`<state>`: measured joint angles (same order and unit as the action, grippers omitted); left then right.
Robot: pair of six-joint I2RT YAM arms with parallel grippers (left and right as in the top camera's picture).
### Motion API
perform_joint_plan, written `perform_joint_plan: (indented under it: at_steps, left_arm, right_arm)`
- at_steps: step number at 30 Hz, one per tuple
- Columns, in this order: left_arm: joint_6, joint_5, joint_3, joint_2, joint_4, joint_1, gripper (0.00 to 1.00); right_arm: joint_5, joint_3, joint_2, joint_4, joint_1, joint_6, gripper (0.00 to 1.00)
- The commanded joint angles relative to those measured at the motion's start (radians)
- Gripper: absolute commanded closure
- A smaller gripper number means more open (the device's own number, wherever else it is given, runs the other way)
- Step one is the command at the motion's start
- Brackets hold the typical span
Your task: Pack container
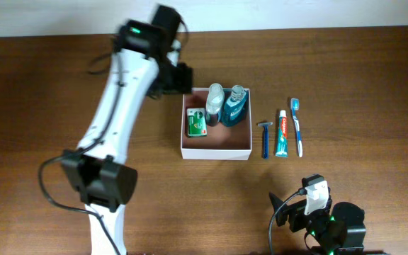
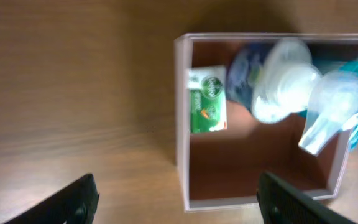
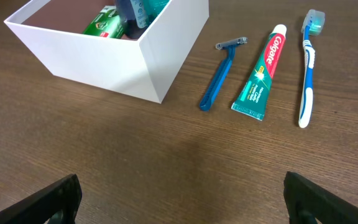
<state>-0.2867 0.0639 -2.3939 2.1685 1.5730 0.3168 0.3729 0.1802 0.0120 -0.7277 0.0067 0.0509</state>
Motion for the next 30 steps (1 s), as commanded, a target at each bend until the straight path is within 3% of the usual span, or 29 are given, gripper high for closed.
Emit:
perform_joint_plan:
  at_steps: [1,4,5,7,17,23,27,30]
  left_arm:
    - [0.025,-0.008,-0.166,-0.002,0.072,-0.087,0.16]
    - [0.067,0.006,-0.285,-0.008,0.115,-0.157,0.13]
    - [0.073,0.012,-0.301,-0.019,0.115,-0.176,0.04]
    - [0.073,0.01,-0.32,-0.043,0.115,-0.21,0.01]
    - [0.073,0.008,-0.323,-0.091,0.115,-0.307,0.01]
    - [0.072,0.008,-0.323,-0.091,0.115,-0.307,0.01]
    - [0.072,0.008,-0.323,-0.091,0.115,-0.307,0.01]
    - [0.072,0.008,-0.323,-0.091,0.114,-0.307,0.01]
  right_arm:
    - [0.012,-0.005,-0.008,0.002,0.005,-0.007,0.01]
    - [0.012,-0.005,-0.008,0.002,0.005,-0.007,0.01]
    - [0.012,-0.005,-0.008,0.002,0.005,-0.007,0.01]
    - [0.012,-0.005,-0.008,0.002,0.005,-0.007,0.01]
    - [0.076,-0.005,-0.008,0.023,0.005,-0.018,0.01]
    - [0.115,-0.002,-0.008,0.141,0.005,-0.42,0.01]
    - [0.193,0.029,0.0,0.262,0.006,-0.46,0.01]
    - [0.176,0.089,0.032,0.255,0.005,-0.471,0.01]
